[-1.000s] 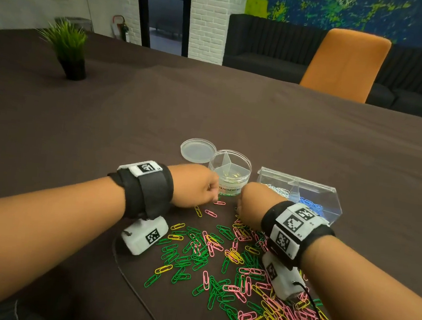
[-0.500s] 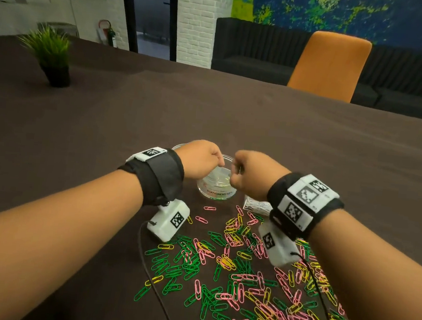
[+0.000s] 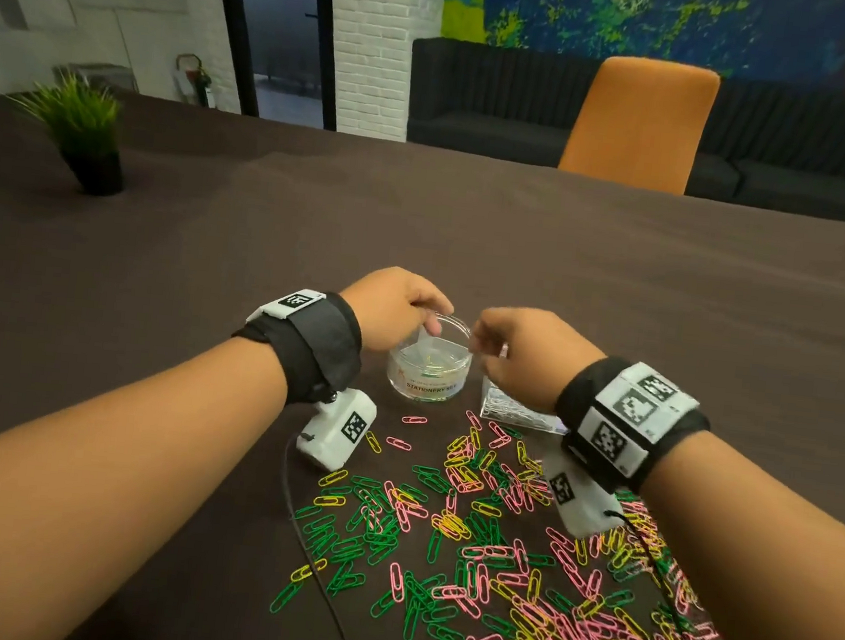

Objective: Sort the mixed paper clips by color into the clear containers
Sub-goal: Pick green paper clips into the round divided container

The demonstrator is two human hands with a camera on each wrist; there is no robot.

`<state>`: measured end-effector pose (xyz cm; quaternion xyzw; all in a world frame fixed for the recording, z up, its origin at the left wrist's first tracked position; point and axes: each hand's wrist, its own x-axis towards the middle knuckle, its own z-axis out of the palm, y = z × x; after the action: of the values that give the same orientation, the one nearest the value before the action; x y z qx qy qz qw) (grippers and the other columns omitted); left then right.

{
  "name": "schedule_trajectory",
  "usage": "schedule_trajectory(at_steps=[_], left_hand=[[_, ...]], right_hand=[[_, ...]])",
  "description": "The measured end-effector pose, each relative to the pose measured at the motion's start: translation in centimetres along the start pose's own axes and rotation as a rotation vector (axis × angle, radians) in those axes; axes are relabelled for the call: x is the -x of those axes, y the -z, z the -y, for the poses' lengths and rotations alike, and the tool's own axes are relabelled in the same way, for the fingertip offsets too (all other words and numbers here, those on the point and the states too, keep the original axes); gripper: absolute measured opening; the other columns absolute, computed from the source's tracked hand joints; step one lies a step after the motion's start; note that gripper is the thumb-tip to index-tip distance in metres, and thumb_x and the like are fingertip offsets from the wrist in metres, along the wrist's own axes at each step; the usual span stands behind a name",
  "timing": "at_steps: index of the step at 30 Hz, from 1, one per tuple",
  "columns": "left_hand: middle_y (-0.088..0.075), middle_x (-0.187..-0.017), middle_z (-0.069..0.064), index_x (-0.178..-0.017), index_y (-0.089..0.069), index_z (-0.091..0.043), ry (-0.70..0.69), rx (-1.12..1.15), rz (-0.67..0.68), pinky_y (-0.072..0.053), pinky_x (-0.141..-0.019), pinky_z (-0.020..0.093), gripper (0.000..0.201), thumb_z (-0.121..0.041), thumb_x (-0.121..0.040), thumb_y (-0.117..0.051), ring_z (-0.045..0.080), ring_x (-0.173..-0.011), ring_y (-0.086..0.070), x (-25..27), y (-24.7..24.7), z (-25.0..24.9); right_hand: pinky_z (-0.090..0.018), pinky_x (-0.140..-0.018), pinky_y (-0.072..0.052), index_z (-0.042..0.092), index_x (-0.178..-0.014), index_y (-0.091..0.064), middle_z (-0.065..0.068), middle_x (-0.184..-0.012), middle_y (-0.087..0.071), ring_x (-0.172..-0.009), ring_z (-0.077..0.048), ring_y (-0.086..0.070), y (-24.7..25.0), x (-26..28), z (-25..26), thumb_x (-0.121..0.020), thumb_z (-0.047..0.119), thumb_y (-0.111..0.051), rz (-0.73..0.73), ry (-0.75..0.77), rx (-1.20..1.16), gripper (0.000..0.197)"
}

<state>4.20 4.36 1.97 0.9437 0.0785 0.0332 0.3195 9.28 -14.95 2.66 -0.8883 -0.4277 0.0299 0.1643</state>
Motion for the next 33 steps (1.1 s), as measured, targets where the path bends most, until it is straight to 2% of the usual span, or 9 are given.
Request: schedule_trajectory(at_steps=[3,6,9,12,17,20,28,31,33], left_hand=[[-0.073,-0.104,-0.012,-0.117,-0.070,-0.023,-0.060,-0.031,0.068,-0.047,-0.099,0.024,0.031,-0.008,-0.094,-0.057,0.004,-0.104,-0.064,-0.4,-0.9,-0.9],[-0.073,-0.108,-0.011,-0.121,-0.069,-0.022,-0.081,-0.095,0.101,-0.046,-0.102,0.027,0.034,-0.005,-0.094,-0.057,0.003,-0.105,-0.064,-0.5,-1.2,-1.1],[-0.072,-0.102,-0.016,-0.112,-0.072,-0.028,-0.079,-0.140,0.021,-0.049,-0.099,0.029,0.030,-0.009,-0.091,-0.060,0.004,-0.100,-0.065,-0.2,-1.4,-1.0],[-0.071,-0.089,-0.015,-0.090,-0.073,-0.032,-0.099,-0.165,-0.056,-0.052,-0.087,0.028,0.017,-0.017,-0.085,-0.066,0.005,-0.087,-0.065,1.2,-2.0,-1.6],[-0.068,-0.083,-0.012,-0.096,-0.076,-0.025,-0.183,-0.425,0.269,-0.043,-0.068,0.018,0.012,-0.026,-0.087,-0.069,0.006,-0.076,-0.058,4.0,-5.1,-4.3],[-0.069,-0.083,-0.009,-0.095,-0.075,-0.023,-0.137,-0.452,0.308,-0.051,-0.074,0.025,0.012,-0.031,-0.086,-0.072,0.010,-0.077,-0.060,4.1,-6.8,-4.6],[-0.063,-0.076,-0.012,-0.091,-0.074,-0.018,-0.074,-0.464,0.310,-0.050,-0.072,0.025,0.008,-0.021,-0.083,-0.074,0.010,-0.077,-0.061,4.1,-7.5,-4.7],[-0.057,-0.070,-0.016,-0.094,-0.072,-0.020,-0.076,-0.485,0.311,-0.045,-0.072,0.023,0.010,-0.016,-0.086,-0.068,0.009,-0.077,-0.057,4.3,-7.5,-4.6],[-0.060,-0.073,-0.015,-0.093,-0.072,-0.020,-0.073,-0.496,0.305,-0.050,-0.075,0.026,0.013,-0.015,-0.087,-0.062,0.012,-0.081,-0.060,4.6,-7.6,-4.7]], right_hand=[[-0.026,-0.073,-0.045,0.028,-0.094,-0.061,0.009,-0.088,-0.061,-0.082,-0.013,-0.056,-1.0,3.2,-0.8,-0.090,0.015,-0.056,0.203,-0.013,0.138,0.014],[-0.029,-0.080,-0.048,0.031,-0.106,-0.064,0.007,-0.100,-0.059,-0.093,-0.017,-0.058,-2.7,4.6,-1.6,-0.091,0.022,-0.058,0.339,-0.038,0.239,0.018],[-0.034,-0.087,-0.051,0.040,-0.117,-0.062,0.007,-0.106,-0.055,-0.103,-0.020,-0.059,-3.3,4.6,-2.2,-0.093,0.023,-0.058,0.346,-0.073,0.234,0.030],[-0.034,-0.086,-0.051,0.036,-0.123,-0.060,0.004,-0.109,-0.059,-0.105,-0.023,-0.060,-3.3,4.5,-2.2,-0.095,0.020,-0.055,0.330,-0.086,0.266,0.033],[-0.032,-0.075,-0.053,0.020,-0.107,-0.068,-0.004,-0.094,-0.065,-0.088,-0.026,-0.062,-3.0,4.4,-2.3,-0.092,0.018,-0.054,0.312,-0.157,0.409,0.021],[-0.027,-0.069,-0.047,0.019,-0.104,-0.070,-0.005,-0.098,-0.068,-0.089,-0.026,-0.064,-2.9,4.6,-2.3,-0.092,0.018,-0.054,0.345,-0.177,0.408,0.020],[-0.036,-0.085,-0.055,0.016,-0.112,-0.066,-0.005,-0.107,-0.068,-0.097,-0.025,-0.065,-3.2,4.8,-2.8,-0.093,0.020,-0.057,0.346,-0.232,0.359,0.021],[-0.038,-0.090,-0.054,0.018,-0.112,-0.066,-0.004,-0.109,-0.067,-0.100,-0.025,-0.064,-3.1,4.7,-2.6,-0.092,0.017,-0.058,0.374,-0.242,0.329,0.021],[-0.037,-0.090,-0.054,0.017,-0.110,-0.066,-0.004,-0.107,-0.066,-0.099,-0.024,-0.063,-3.0,5.0,-2.6,-0.092,0.015,-0.057,0.386,-0.241,0.320,0.020]])
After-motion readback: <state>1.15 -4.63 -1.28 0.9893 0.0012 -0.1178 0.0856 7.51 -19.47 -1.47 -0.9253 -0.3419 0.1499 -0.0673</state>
